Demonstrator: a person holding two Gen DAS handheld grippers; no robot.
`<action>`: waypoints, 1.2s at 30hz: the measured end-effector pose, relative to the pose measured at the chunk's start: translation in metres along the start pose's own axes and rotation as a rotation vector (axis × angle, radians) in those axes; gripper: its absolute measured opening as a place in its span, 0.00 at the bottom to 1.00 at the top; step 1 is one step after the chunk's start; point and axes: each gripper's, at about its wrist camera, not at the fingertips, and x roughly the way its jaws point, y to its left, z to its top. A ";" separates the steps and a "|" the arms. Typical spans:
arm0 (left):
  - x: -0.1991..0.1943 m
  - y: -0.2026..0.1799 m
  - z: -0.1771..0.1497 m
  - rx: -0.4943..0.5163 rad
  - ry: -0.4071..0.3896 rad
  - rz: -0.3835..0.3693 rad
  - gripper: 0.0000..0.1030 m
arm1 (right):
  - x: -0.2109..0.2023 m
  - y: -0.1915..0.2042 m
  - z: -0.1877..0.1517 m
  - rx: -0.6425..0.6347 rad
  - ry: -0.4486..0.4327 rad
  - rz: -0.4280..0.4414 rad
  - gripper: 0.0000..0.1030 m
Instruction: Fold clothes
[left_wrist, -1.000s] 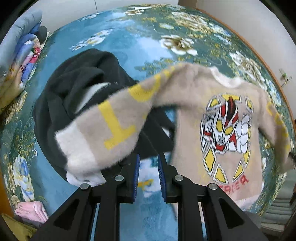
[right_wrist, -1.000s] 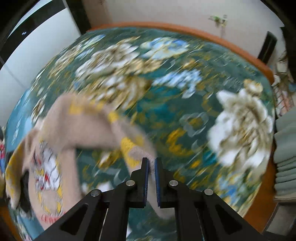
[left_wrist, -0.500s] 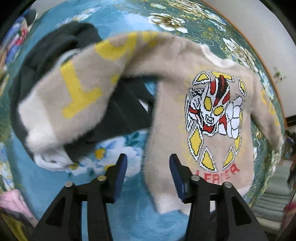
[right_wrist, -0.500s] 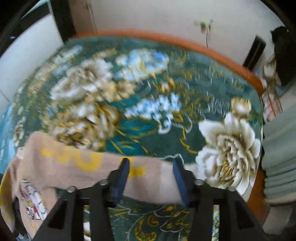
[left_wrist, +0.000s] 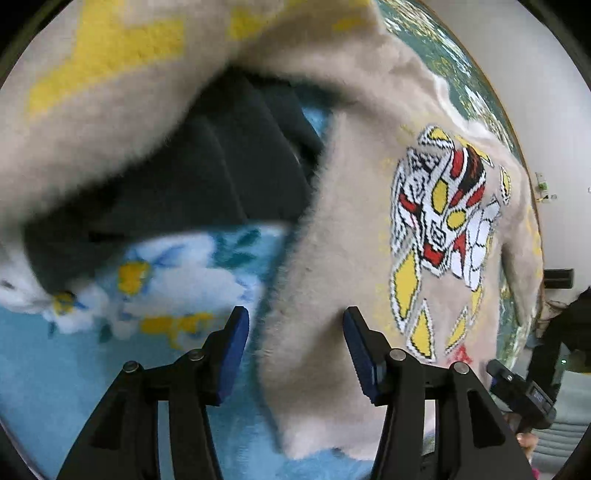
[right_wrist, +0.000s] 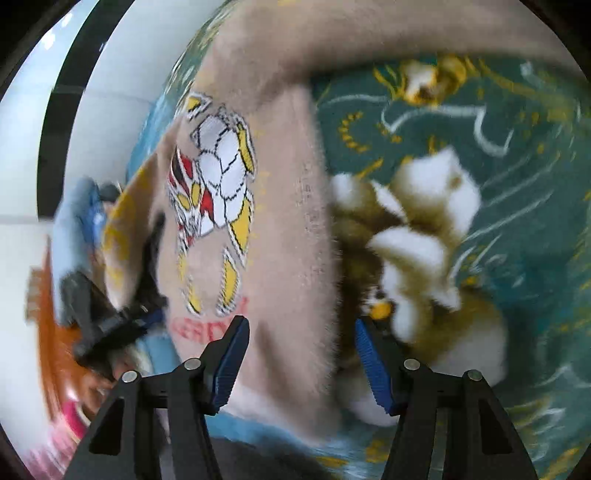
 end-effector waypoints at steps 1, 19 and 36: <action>0.002 -0.001 -0.001 -0.004 0.003 -0.010 0.48 | -0.001 -0.002 0.001 0.029 -0.004 -0.001 0.52; -0.048 -0.046 -0.057 0.266 -0.068 0.019 0.10 | -0.046 0.024 -0.032 -0.007 -0.098 -0.095 0.10; -0.042 -0.027 -0.051 0.127 0.040 -0.014 0.25 | -0.037 0.012 -0.033 -0.011 -0.091 -0.149 0.16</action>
